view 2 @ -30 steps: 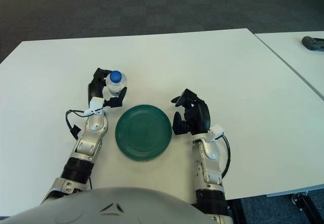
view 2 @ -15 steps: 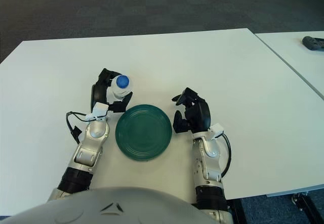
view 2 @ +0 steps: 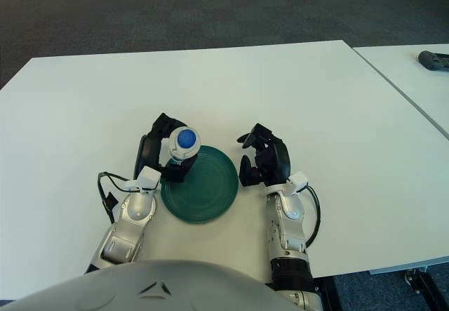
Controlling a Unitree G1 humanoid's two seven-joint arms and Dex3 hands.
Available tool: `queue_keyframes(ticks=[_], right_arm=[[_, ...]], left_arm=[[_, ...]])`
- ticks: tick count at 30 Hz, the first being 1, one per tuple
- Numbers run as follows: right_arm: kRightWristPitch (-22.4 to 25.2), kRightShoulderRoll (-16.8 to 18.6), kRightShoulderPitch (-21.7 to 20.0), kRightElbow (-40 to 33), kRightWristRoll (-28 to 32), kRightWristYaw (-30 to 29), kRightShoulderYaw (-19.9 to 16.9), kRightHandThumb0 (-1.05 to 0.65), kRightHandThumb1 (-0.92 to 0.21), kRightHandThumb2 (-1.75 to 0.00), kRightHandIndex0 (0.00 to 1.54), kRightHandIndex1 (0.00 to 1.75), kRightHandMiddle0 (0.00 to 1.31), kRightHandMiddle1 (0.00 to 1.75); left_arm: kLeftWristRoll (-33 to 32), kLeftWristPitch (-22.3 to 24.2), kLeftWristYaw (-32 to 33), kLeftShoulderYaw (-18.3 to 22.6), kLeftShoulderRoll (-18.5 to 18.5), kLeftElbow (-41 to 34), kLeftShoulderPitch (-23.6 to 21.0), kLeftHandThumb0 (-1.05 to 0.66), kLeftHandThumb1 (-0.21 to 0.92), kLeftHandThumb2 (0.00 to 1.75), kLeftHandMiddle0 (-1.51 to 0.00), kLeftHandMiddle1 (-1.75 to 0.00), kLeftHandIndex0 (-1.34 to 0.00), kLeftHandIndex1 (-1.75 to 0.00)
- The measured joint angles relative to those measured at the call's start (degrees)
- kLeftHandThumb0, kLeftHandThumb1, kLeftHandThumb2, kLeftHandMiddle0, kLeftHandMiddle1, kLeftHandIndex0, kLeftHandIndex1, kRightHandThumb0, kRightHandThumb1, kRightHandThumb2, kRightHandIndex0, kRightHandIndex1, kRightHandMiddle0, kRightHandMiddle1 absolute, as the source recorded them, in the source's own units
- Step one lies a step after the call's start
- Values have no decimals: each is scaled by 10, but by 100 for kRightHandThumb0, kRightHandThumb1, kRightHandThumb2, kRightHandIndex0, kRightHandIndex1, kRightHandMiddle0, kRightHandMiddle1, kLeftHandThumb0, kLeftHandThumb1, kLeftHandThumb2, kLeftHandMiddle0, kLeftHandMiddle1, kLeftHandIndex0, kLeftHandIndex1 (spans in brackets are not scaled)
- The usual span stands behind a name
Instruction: Put the bottle into the plate.
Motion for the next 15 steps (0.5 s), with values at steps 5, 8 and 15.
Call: queue_keyframes(ticks=[5, 8, 15], right_arm=[[-2, 2, -5, 6, -3, -4, 0, -1, 9, -165, 83, 175, 94, 139], [-3, 2, -10, 9, -5, -5, 0, -1, 9, -165, 83, 175, 94, 138], [-6, 4, -19, 19, -12, -15, -2, -1, 9, -165, 85, 175, 93, 137]], left_arm=[[-8, -6, -22, -8, 8, -11, 10, -4, 28, 134, -125, -175, -101, -175], [-10, -6, -34, -11, 11, -18, 16, -4, 27, 136, -124, -175, -100, -175], [-4, -6, -55, -20, 22, -36, 32, -4, 27, 136, -121, -175, -99, -175]])
